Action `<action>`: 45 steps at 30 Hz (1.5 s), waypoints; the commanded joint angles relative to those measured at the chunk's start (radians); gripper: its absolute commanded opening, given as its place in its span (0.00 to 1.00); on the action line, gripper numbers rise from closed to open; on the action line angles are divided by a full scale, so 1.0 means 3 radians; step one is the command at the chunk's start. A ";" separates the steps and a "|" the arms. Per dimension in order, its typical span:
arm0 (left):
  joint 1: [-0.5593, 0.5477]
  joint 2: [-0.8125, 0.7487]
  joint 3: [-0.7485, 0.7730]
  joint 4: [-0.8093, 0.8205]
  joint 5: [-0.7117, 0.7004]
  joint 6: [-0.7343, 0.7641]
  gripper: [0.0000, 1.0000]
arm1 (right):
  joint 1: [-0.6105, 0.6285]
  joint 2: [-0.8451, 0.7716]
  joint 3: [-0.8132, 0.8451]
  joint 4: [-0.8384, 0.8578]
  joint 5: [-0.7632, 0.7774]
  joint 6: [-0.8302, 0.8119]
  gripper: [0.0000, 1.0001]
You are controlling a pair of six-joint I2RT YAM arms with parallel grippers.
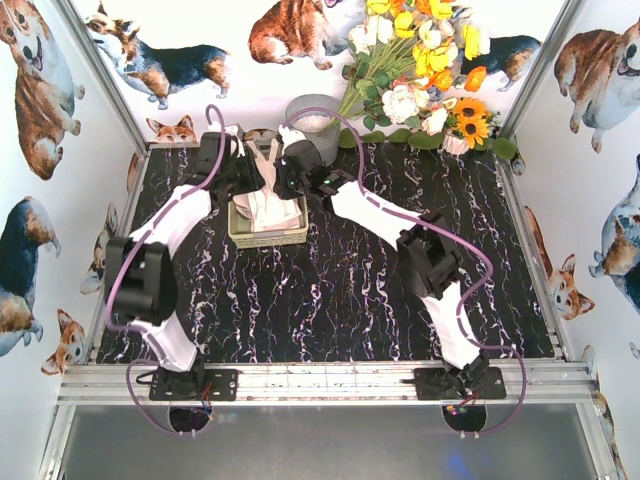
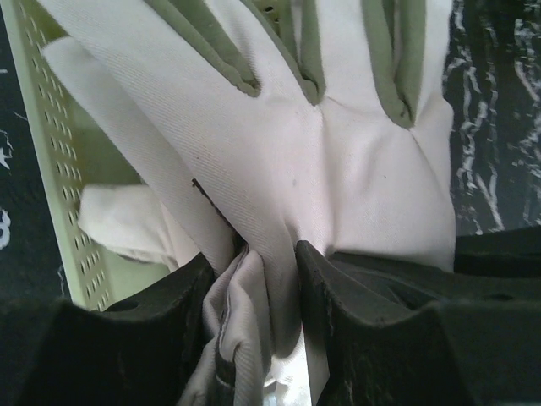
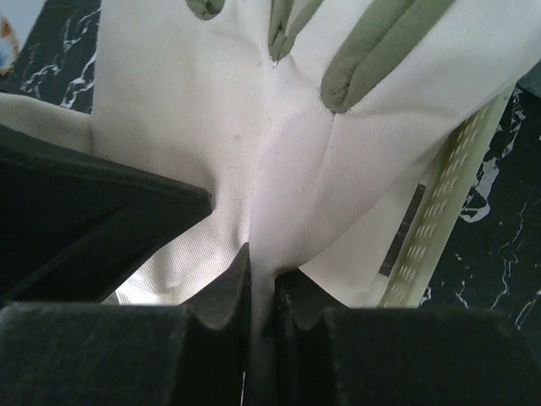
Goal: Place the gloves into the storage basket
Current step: Place the glove in the bin.
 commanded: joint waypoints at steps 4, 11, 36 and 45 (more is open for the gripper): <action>0.0097 0.0530 0.0534 -0.0232 -0.0099 0.0203 0.00 | -0.0099 0.0448 0.0483 -0.0084 0.0227 0.0096 0.00; 0.0158 0.0795 0.0640 -0.0421 -0.0299 0.0154 0.00 | -0.0181 0.0778 0.0732 -0.0363 0.0107 0.0221 0.00; 0.0168 0.1140 0.0883 -0.0475 -0.0449 0.0705 0.20 | -0.0312 0.1152 0.1093 -0.0872 -0.0007 0.0197 0.21; 0.0164 0.0623 0.0857 -0.0546 -0.0576 0.0974 0.53 | -0.0312 0.0951 0.1146 -0.0827 0.0045 0.0174 0.34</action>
